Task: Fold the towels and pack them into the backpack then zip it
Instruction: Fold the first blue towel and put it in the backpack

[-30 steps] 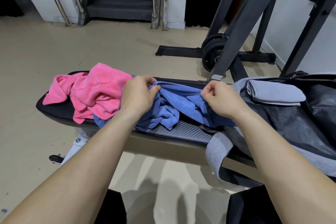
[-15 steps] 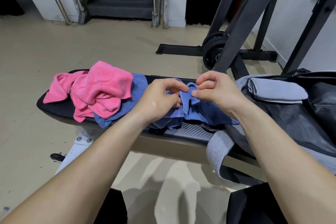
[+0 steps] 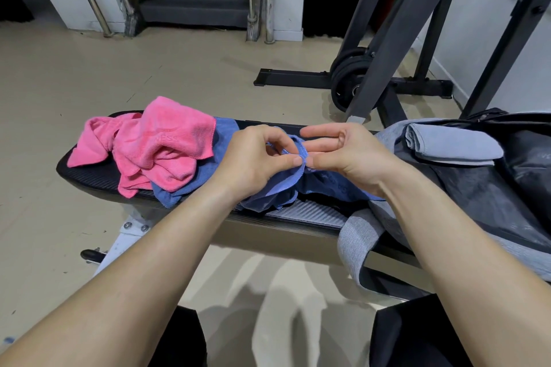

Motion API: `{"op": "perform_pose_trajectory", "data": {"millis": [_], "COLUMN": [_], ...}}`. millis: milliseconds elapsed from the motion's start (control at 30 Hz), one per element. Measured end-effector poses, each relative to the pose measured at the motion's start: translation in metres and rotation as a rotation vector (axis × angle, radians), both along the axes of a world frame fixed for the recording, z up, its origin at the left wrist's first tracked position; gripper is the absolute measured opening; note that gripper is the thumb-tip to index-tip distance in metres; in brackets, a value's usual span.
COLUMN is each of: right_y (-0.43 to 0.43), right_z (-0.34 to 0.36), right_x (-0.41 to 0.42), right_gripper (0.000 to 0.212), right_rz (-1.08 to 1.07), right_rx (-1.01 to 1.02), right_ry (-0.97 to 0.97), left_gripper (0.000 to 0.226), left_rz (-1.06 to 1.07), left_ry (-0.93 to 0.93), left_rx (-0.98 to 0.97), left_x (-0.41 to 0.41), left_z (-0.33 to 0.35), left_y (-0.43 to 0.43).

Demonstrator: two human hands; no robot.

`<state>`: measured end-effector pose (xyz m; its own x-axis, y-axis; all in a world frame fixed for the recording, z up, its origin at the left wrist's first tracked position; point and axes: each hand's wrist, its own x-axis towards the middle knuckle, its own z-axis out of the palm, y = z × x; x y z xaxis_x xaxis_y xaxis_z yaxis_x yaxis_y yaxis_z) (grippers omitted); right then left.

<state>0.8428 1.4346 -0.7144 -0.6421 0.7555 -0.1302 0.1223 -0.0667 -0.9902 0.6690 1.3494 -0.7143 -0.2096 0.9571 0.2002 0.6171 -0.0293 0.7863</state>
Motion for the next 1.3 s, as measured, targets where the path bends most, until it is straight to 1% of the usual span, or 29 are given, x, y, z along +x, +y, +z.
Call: {"op": "perform_pose_trajectory", "data": {"millis": [133, 233, 367, 467, 533, 600, 667, 767, 833, 900, 1067, 1233, 1300], "right_y": [-0.001, -0.001, 0.0, 0.002, 0.002, 0.002, 0.001, -0.004, -0.007, -0.007, -0.003, 0.001, 0.001], "right_z": [0.0, -0.001, -0.001, -0.003, -0.005, -0.006, -0.005, -0.006, -0.008, -0.009, -0.012, -0.018, -0.018], "right_x": [0.001, 0.002, 0.004, 0.004, 0.004, 0.005, 0.006, 0.002, -0.003, -0.005, -0.006, -0.009, -0.012], "right_gripper": [0.052, 0.05, 0.052, 0.055, 0.056, 0.055, 0.048, 0.027, 0.012, 0.005, 0.003, 0.012, 0.015], "right_rz": [0.048, 0.093, 0.134, 0.096, 0.076, 0.049, 0.032, 0.033, 0.0, -0.029, -0.036, -0.192, -0.229], "right_rx": [-0.013, -0.013, -0.01, -0.028, -0.029, 0.02, 0.123, 0.324, 0.444, 0.513, 0.518, 0.508, 0.474], "right_ry": [-0.01, -0.011, -0.006, 0.002, 0.009, -0.02, -0.096, -0.216, -0.253, -0.262, -0.232, -0.225, -0.216], "left_gripper": [0.019, 0.017, 0.027, 0.012, 0.012, 0.012, 0.012, 0.012, 0.013, 0.013, 0.013, 0.017, 0.018], "left_rz": [-0.035, -0.04, -0.061, -0.061, -0.036, -0.013, 0.005, 0.021, 0.024, 0.036, 0.042, 0.049, 0.046], "left_ry": [0.036, 0.128, 0.249, 0.299, 0.307, 0.304, 0.275, 0.227, 0.204, 0.182, 0.2, 0.363, 0.404], "left_rx": [0.022, 0.045, 0.071, 0.063, 0.061, 0.071, 0.081, 0.084, 0.085, 0.087, 0.099, 0.049, 0.036], "left_x": [-0.003, -0.005, -0.006, -0.005, -0.006, -0.007, -0.009, -0.01, -0.009, -0.009, -0.014, -0.019, -0.017], "left_z": [-0.003, -0.005, -0.007, -0.008, -0.01, -0.011, -0.011, -0.012, -0.011, -0.011, -0.013, -0.012, -0.013], "left_y": [0.0, 0.001, 0.003, 0.004, 0.004, 0.005, 0.006, 0.006, 0.006, 0.006, 0.004, -0.001, -0.004]}}
